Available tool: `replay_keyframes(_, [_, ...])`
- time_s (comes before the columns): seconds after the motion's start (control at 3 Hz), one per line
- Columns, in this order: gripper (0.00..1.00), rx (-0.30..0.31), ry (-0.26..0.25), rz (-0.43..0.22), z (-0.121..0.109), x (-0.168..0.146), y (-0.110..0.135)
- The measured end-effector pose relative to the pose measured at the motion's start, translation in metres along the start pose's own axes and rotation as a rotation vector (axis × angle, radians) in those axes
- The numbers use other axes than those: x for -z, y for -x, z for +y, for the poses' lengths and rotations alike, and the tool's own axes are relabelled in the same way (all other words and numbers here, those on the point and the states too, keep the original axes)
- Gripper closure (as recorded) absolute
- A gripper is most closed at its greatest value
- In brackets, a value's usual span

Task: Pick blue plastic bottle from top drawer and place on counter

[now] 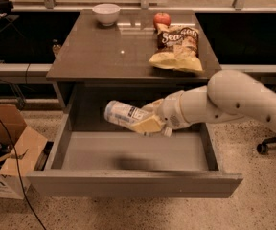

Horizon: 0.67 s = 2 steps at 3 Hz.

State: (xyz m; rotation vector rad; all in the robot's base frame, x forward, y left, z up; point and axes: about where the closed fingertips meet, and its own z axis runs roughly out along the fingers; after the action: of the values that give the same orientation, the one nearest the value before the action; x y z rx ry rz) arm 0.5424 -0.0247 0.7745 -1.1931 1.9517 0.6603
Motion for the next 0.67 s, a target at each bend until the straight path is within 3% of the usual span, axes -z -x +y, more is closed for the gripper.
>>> replay_keyframes(0.33, [1.0, 0.107, -0.065, 0.024, -0.019, 0.035, 0.05])
replay_keyframes(0.67, [1.0, 0.198, -0.101, 0.011, -0.049, 0.05, 0.102])
